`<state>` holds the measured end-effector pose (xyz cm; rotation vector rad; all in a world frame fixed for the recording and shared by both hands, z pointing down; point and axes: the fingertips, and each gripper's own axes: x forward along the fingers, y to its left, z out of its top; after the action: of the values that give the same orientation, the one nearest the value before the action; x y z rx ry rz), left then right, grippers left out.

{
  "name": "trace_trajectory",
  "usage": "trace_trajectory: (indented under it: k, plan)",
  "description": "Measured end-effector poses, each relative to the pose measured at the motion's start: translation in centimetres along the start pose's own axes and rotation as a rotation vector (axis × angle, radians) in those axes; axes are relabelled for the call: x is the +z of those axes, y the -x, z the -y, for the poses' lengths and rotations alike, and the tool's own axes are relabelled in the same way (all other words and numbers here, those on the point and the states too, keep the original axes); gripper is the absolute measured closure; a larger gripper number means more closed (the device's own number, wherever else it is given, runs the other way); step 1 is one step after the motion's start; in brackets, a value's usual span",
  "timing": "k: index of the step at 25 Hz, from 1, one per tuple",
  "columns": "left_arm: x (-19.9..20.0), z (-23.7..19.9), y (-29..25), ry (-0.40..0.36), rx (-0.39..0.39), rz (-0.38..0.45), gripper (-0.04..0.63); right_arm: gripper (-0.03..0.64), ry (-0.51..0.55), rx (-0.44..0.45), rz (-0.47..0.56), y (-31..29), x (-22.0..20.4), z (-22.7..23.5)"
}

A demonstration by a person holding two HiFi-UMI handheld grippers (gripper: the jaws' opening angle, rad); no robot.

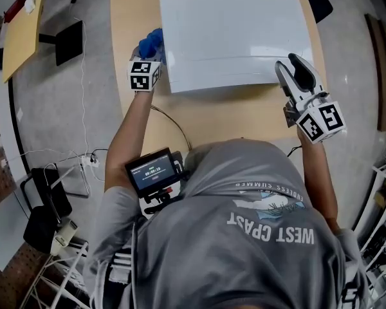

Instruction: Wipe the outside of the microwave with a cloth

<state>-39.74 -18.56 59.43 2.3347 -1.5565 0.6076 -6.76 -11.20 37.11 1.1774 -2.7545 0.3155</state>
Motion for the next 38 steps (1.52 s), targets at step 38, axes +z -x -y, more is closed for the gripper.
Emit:
trace_trajectory:
  k: [38]
  plan:
    - [11.0,4.3,10.9,-0.052,-0.074,0.307,0.506,0.508,0.068,0.336,0.076,-4.3,-0.6,-5.1]
